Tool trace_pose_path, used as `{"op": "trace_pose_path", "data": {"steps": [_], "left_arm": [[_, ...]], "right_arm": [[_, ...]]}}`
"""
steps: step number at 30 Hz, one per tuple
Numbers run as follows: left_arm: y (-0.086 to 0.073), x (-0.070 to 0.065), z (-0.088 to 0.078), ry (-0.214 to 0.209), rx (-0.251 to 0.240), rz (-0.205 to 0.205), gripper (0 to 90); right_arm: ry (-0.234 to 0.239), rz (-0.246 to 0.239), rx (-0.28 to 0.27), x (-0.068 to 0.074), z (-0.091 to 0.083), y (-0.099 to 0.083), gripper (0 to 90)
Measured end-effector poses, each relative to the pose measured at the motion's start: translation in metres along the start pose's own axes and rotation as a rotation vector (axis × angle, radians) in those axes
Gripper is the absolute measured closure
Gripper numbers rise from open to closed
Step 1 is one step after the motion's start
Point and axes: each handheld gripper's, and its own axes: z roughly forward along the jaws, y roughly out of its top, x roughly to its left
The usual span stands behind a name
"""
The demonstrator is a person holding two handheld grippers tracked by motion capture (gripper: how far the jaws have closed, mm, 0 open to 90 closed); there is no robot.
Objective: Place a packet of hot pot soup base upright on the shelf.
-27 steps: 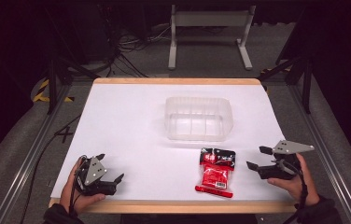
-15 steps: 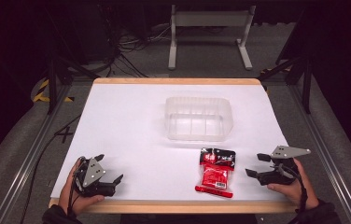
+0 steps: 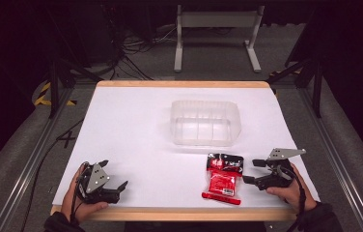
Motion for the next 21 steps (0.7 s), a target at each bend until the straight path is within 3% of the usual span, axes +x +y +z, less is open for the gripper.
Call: {"op": "trace_pose_path", "data": {"steps": [16,21], "left_arm": [[0.0,-0.001,0.002,-0.004,0.007,-0.001,6.0],[0.0,-0.001,0.002,-0.007,0.01,0.0,6.0]], "right_arm": [[0.083,0.069,0.024,-0.002,0.024,0.008,9.2],[0.108,0.069,0.032,0.003,0.034,0.015,8.2]]}}
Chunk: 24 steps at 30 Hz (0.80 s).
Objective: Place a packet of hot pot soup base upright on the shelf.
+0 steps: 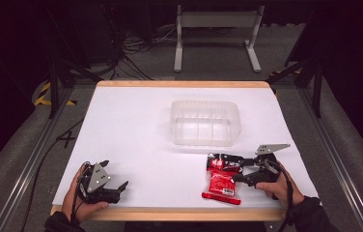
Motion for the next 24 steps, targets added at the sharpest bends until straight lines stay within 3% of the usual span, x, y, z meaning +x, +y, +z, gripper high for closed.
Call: {"op": "trace_pose_path", "data": {"steps": [9,13,18,21,24], "left_arm": [[0.0,0.0,0.0,0.001,0.008,0.008,6.1],[-0.001,0.0,0.0,0.002,0.006,0.006,6.2],[-0.001,0.0,0.001,-0.003,0.012,0.007,6.3],[-0.001,0.0,0.001,-0.003,0.01,0.007,6.3],[-0.001,0.0,0.002,-0.004,0.016,0.012,6.3]], "right_arm": [[0.056,0.011,-0.013,0.007,0.018,0.011,10.7],[0.011,-0.064,0.03,0.014,0.025,0.015,16.0],[0.002,-0.08,0.043,0.017,0.032,0.02,19.8],[-0.022,-0.096,0.039,0.017,0.035,0.022,31.1],[-0.042,-0.086,0.029,0.016,0.036,0.024,48.0]]}}
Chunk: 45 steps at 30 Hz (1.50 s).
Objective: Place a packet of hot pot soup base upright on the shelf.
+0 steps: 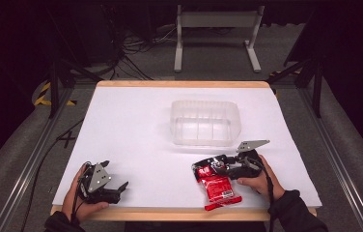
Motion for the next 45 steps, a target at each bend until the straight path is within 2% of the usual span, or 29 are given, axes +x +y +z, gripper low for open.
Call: {"op": "trace_pose_path", "data": {"steps": [3,5,8,11,14,25,32,36,45], "left_arm": [[0.0,0.0,0.0,-0.001,-0.001,0.002,6.3],[0.0,0.0,0.0,0.002,-0.001,-0.003,6.3],[-0.001,0.0,0.0,0.001,-0.001,-0.003,6.3],[0.0,0.0,0.0,-0.001,-0.004,-0.004,6.3],[0.0,0.0,0.0,0.001,-0.007,-0.01,6.3],[0.0,0.001,-0.001,0.003,-0.01,-0.004,6.3],[0.0,0.0,-0.001,0.002,-0.01,-0.008,6.3],[0.0,0.0,-0.002,0.01,-0.013,-0.007,6.5],[0.0,0.001,-0.002,0.013,-0.017,-0.01,6.5]], "right_arm": [[-0.004,0.014,-0.007,-0.003,0.0,0.0,62.0],[0.011,0.01,-0.019,-0.004,-0.001,0.0,70.2],[0.03,0.001,-0.043,-0.005,-0.006,0.0,74.3],[0.064,-0.001,-0.049,-0.006,-0.011,0.0,81.4],[0.088,-0.024,-0.063,-0.004,-0.016,0.002,89.6],[0.141,-0.083,-0.106,0.004,-0.038,0.007,90.0],[0.11,-0.132,-0.144,0.019,-0.057,0.015,90.0],[0.094,-0.178,-0.157,0.03,-0.069,0.02,90.0],[0.053,-0.204,-0.224,0.035,-0.093,0.026,90.0]]}}
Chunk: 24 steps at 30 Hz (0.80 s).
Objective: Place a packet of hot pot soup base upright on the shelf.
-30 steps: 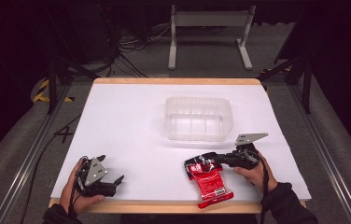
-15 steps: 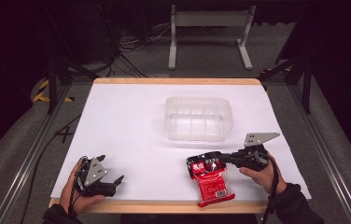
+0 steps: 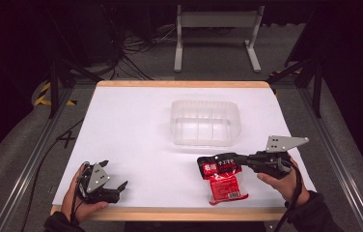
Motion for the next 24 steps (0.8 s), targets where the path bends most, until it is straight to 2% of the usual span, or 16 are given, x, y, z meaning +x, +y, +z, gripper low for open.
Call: {"op": "trace_pose_path", "data": {"steps": [6,17,24], "left_arm": [[0.0,0.0,0.0,0.002,-0.003,-0.004,6.7],[0.0,0.0,0.0,0.003,0.002,-0.005,6.8],[0.0,0.0,0.0,0.002,0.002,-0.006,6.8]], "right_arm": [[-0.04,-0.026,-0.036,0.003,-0.016,0.007,90.0],[-0.086,-0.025,-0.073,0.004,-0.028,0.013,90.0],[-0.131,-0.01,-0.109,0.005,-0.034,0.018,90.0]]}}
